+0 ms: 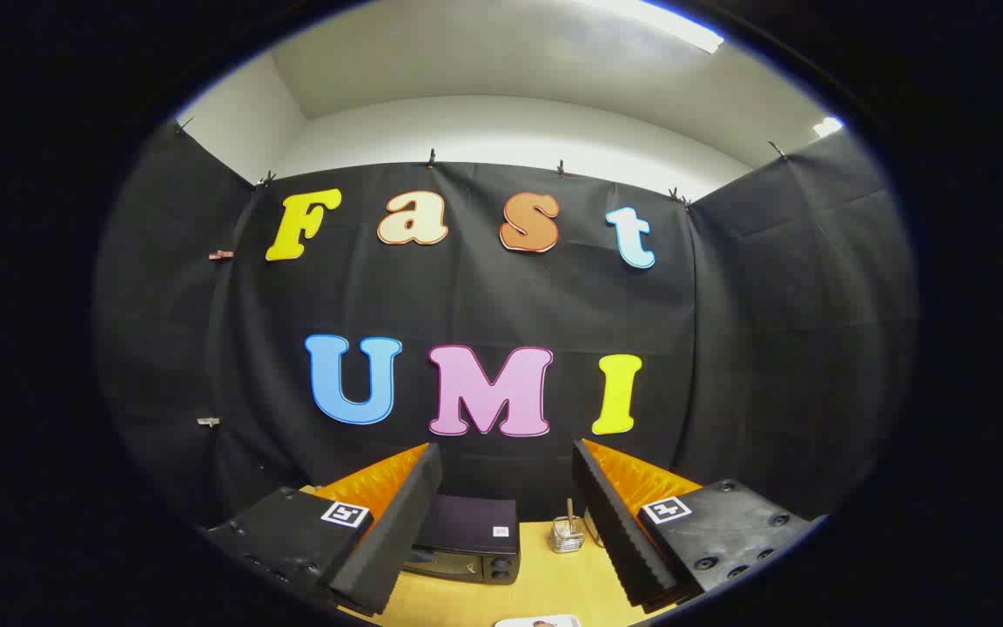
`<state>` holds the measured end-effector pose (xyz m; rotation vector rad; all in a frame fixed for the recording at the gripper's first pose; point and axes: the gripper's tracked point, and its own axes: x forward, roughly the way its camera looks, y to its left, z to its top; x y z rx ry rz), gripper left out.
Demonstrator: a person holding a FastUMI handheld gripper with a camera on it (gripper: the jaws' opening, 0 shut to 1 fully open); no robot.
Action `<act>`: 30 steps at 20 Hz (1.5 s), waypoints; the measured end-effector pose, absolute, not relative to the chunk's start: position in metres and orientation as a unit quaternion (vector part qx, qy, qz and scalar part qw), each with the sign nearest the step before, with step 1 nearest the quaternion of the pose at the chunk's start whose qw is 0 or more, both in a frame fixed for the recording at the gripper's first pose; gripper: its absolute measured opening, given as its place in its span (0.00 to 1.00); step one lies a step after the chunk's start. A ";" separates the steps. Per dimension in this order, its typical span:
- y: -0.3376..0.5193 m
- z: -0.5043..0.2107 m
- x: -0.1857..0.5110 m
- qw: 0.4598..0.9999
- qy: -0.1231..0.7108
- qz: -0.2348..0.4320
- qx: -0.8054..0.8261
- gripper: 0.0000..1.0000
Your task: Open the toaster oven, put the food inside, and close the toaster oven door.
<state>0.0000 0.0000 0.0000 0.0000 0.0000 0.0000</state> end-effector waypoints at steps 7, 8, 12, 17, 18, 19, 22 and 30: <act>0.000 -0.006 0.000 1.000 0.011 0.002 0.002 0.97; -0.001 -0.007 0.000 1.000 0.011 0.001 0.004 0.97; -0.005 -0.010 -0.004 1.000 0.013 -0.001 0.006 0.97; -0.014 -0.014 -0.007 1.000 0.013 -0.012 0.012 0.97; -0.016 -0.014 -0.007 1.000 0.014 -0.016 0.007 0.97; -0.018 -0.013 -0.008 1.000 0.013 -0.018 0.003 0.97; -0.016 -0.012 -0.007 1.000 0.012 -0.018 0.003 0.97; 0.003 -0.022 0.006 1.000 0.017 -0.009 0.008 0.97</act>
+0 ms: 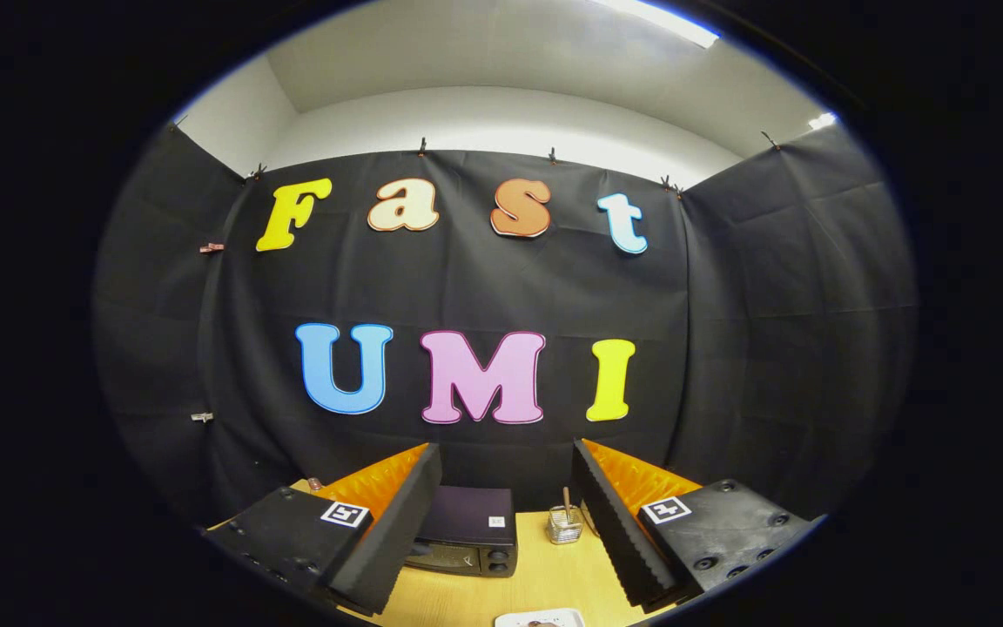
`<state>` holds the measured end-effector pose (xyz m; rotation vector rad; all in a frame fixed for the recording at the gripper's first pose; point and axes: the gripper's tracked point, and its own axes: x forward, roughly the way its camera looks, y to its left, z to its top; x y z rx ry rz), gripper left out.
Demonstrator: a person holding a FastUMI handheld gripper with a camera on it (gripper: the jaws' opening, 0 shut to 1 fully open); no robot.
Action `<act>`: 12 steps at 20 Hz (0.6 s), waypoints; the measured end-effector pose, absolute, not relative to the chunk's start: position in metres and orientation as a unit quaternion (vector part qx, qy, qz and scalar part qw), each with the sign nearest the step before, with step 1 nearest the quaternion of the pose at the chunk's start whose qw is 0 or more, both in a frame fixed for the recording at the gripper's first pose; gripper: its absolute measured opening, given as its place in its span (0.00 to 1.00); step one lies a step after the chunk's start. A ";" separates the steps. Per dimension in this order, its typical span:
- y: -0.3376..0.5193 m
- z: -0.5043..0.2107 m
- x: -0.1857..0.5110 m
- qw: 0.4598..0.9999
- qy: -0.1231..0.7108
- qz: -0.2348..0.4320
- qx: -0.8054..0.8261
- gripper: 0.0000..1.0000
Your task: Open the toaster oven, put the food inside, and close the toaster oven door.
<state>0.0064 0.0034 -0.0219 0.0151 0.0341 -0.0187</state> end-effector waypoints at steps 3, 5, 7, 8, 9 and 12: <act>0.020 -0.036 0.020 1.000 0.024 -0.004 -0.001 0.97; 0.036 -0.050 0.031 1.000 0.029 0.001 -0.002 0.97; 0.057 -0.066 0.043 0.999 0.038 0.013 -0.004 0.97; 0.068 -0.076 0.050 0.999 0.043 0.017 -0.006 0.98; 0.077 -0.085 0.057 0.999 0.048 0.021 -0.005 0.98; 0.106 -0.111 0.084 0.998 0.059 0.026 0.013 0.98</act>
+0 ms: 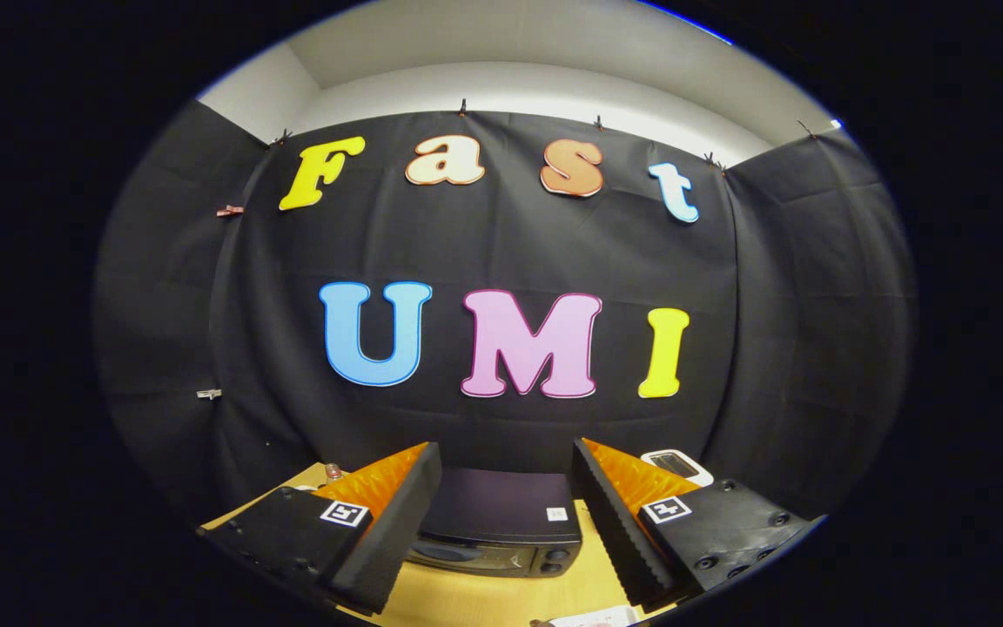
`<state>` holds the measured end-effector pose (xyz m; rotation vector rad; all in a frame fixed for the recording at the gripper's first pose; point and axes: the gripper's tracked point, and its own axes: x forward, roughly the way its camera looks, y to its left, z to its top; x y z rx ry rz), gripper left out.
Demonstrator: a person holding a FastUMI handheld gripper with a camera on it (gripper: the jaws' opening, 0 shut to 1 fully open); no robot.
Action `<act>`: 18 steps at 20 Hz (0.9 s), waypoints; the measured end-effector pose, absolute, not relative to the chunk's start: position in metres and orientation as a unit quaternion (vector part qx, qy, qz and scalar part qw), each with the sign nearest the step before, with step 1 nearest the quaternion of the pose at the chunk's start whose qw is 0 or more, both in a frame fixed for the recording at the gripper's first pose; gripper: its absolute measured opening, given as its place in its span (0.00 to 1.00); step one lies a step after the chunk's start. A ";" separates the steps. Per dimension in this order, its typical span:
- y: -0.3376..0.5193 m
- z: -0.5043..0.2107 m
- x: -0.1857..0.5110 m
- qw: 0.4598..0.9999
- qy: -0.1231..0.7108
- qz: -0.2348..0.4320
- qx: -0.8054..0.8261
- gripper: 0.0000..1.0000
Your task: Open the toaster oven, put the food inside, and close the toaster oven door.
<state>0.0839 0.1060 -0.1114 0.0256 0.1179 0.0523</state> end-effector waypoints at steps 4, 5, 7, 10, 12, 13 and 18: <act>0.130 -0.155 0.117 0.997 0.070 0.008 0.019 0.98; 0.138 -0.169 0.123 0.997 0.080 0.007 0.021 0.98; 0.158 -0.202 0.129 0.994 0.108 0.015 0.029 0.98; 0.165 -0.252 0.133 0.989 0.144 0.007 0.018 0.98; 0.168 -0.283 0.136 0.984 0.176 -0.001 0.024 0.98; 0.167 -0.298 0.137 0.981 0.192 -0.007 0.030 0.98; 0.163 -0.356 0.142 0.967 0.251 -0.031 0.032 0.98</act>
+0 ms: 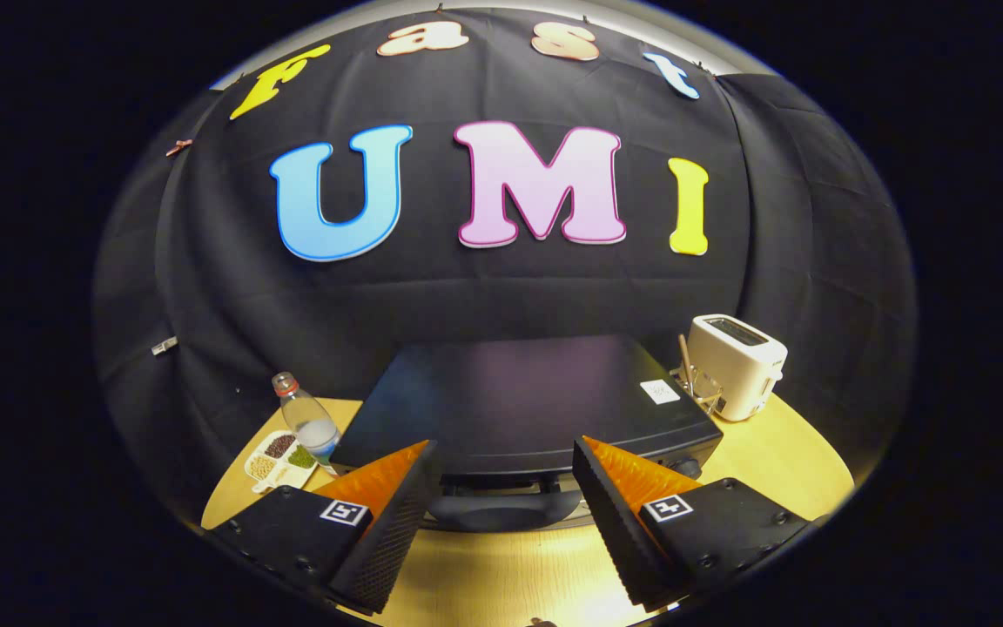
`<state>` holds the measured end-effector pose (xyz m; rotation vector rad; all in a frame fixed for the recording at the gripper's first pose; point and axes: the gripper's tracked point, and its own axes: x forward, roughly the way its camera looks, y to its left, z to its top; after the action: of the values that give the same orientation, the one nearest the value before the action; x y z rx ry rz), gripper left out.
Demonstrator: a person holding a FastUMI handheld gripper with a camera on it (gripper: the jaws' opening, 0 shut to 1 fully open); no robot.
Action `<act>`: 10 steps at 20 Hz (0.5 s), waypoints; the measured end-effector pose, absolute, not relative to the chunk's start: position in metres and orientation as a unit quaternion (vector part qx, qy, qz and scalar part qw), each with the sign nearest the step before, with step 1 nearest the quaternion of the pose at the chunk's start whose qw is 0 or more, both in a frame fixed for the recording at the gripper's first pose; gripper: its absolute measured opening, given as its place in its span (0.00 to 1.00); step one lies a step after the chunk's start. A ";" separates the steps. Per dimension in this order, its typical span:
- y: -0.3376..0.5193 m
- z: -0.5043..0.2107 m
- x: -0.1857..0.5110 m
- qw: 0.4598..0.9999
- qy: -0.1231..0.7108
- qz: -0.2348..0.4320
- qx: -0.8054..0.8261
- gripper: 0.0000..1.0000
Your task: Open the toaster oven, put the food inside, and close the toaster oven door.
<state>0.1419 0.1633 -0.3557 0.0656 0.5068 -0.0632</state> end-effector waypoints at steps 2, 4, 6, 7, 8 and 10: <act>0.166 -0.368 0.140 0.963 0.266 -0.032 0.027 0.99; 0.167 -0.381 0.140 0.961 0.275 -0.031 0.017 0.99; 0.167 -0.382 0.142 0.964 0.263 -0.028 0.007 0.99; 0.165 -0.386 0.141 0.963 0.269 -0.030 0.007 0.99; 0.165 -0.385 0.142 0.962 0.270 -0.031 0.013 0.98; 0.166 -0.387 0.142 0.962 0.271 -0.028 0.020 0.99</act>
<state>0.1416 0.1661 -0.3873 0.0400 0.5479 -0.0564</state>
